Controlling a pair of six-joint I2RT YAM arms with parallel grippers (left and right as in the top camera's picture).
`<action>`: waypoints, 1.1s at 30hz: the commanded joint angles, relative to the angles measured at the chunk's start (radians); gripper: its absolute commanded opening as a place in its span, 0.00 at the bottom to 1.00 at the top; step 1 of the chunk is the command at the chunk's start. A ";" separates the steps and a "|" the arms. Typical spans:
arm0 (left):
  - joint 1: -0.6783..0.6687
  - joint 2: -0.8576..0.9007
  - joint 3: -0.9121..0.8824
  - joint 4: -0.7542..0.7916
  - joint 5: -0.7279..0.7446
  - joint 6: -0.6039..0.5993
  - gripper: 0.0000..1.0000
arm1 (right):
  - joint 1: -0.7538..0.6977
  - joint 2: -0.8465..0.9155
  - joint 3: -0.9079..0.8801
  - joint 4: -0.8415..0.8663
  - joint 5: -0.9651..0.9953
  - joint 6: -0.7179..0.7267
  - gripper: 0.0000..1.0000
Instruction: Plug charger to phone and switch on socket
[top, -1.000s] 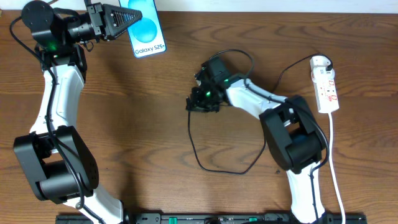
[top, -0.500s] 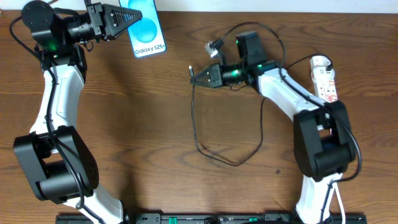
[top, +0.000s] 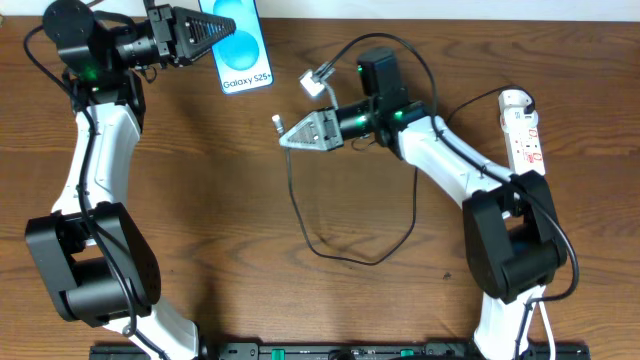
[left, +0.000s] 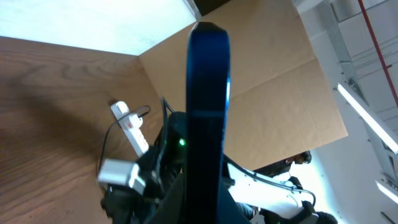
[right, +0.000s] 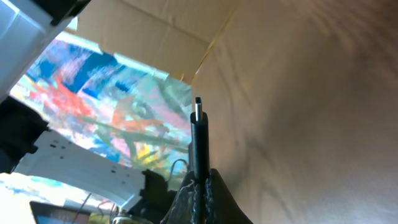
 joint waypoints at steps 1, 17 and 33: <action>0.000 -0.016 0.003 0.008 0.001 0.024 0.07 | 0.017 -0.110 0.003 0.002 -0.009 0.047 0.01; -0.032 -0.016 0.003 0.008 0.001 0.024 0.07 | 0.074 -0.168 0.003 0.072 0.097 0.150 0.01; -0.039 -0.016 0.003 0.008 0.001 0.024 0.07 | 0.072 -0.168 0.003 0.151 0.186 0.219 0.01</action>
